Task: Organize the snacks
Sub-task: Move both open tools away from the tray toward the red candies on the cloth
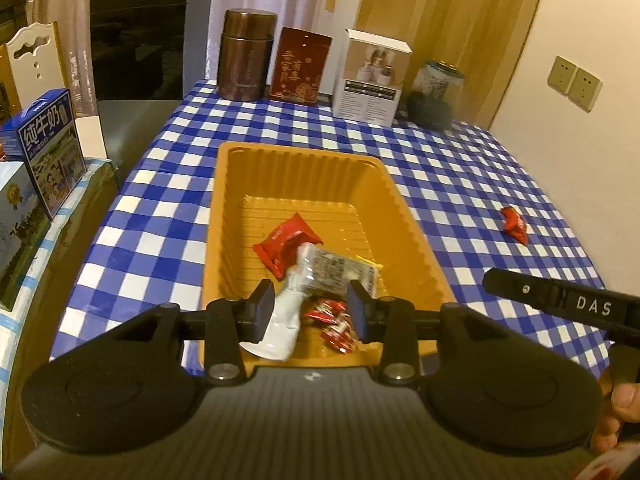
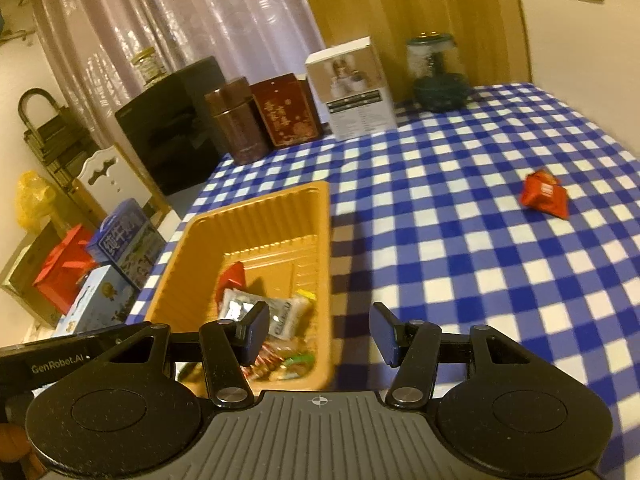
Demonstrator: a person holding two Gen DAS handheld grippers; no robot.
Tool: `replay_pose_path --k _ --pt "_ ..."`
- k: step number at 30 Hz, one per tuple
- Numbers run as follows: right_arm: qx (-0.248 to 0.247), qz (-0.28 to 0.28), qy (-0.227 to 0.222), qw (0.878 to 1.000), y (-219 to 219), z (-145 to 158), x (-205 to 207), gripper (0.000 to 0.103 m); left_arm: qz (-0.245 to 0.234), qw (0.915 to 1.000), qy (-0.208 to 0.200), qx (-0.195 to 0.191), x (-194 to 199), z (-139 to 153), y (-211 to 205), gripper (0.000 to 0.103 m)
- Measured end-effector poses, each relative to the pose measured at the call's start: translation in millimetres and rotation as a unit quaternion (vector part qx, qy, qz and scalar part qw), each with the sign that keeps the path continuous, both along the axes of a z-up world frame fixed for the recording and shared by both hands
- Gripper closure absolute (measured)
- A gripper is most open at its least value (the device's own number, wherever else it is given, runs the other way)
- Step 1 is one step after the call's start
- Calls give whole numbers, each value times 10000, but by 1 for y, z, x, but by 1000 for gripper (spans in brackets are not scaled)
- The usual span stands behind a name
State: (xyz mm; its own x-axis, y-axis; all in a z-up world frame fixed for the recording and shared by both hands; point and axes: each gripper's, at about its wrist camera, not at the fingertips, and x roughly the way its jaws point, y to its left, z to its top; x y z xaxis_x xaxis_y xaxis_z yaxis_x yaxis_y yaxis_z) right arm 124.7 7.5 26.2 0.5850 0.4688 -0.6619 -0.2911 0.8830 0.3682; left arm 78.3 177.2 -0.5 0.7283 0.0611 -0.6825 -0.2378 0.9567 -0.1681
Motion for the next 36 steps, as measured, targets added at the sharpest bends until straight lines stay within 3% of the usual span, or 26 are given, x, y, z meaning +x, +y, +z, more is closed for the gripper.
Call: replay_pose_path --k 18,27,36 --pt "-59 -717 -88 9974 -75 15 -48 46 -372 9991 -108 -199 -16 13 -62 34" --pt "-63 -1043 -180 9944 -107 23 -59 46 -640 9976 -158 -228 -11 16 -92 21" --pt "-112 -1353 -235 9905 -137 24 -58 45 -937 9950 -200 -296 5 17 -120 16"
